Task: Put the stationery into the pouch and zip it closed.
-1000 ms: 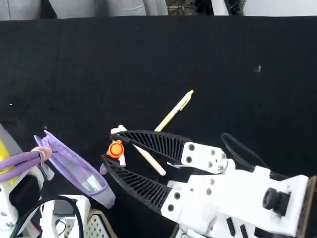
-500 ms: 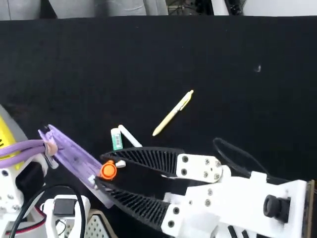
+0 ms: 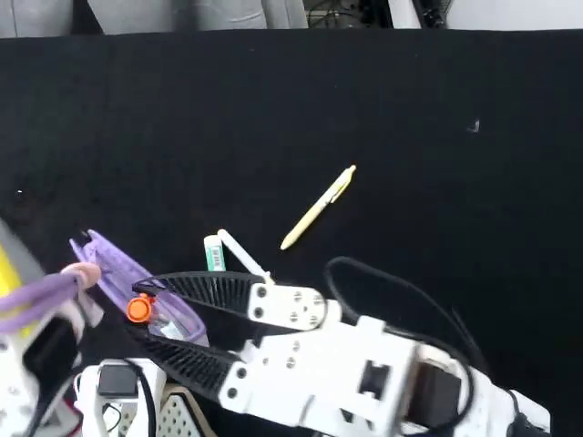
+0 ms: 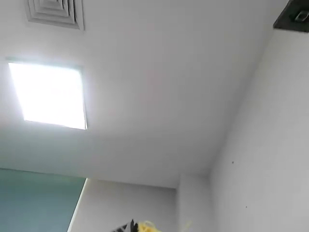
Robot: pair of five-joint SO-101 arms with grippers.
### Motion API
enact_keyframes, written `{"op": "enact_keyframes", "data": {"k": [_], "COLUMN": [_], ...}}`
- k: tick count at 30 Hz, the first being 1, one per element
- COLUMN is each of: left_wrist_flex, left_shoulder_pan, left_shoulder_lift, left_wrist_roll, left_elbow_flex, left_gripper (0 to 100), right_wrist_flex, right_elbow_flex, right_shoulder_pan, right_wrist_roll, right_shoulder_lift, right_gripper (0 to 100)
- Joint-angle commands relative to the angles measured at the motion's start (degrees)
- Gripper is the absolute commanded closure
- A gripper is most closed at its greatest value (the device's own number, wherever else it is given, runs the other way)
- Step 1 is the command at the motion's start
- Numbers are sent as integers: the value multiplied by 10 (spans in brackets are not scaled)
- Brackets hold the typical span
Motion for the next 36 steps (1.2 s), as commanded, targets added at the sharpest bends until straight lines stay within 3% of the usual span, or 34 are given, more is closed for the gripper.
{"op": "enact_keyframes", "data": {"k": [1,4,10,17,23,26,30,36], "left_wrist_flex": [-7,-8,-10,-10,-10,-10,-8,-11], "left_shoulder_pan": [0,0,-1,-1,-2,-2,-2,0], "left_shoulder_lift": [-22,-23,-22,-22,-22,-22,-18,18], "left_wrist_roll": [7,7,7,5,4,4,6,7], "left_elbow_flex": [-9,-8,-6,-5,-5,-5,-3,14], "left_gripper": [971,971,971,971,971,971,971,971], "right_wrist_flex": [-10,-10,-8,112,218,233,227,117], "right_elbow_flex": [34,65,68,-32,-102,-84,-26,116], "right_shoulder_pan": [0,1,14,113,285,386,518,631], "right_wrist_roll": [69,99,100,100,95,47,-42,-164], "right_shoulder_lift": [-14,-14,-17,-68,-45,-44,-41,-20], "right_gripper": [982,955,712,716,716,716,716,716]}}
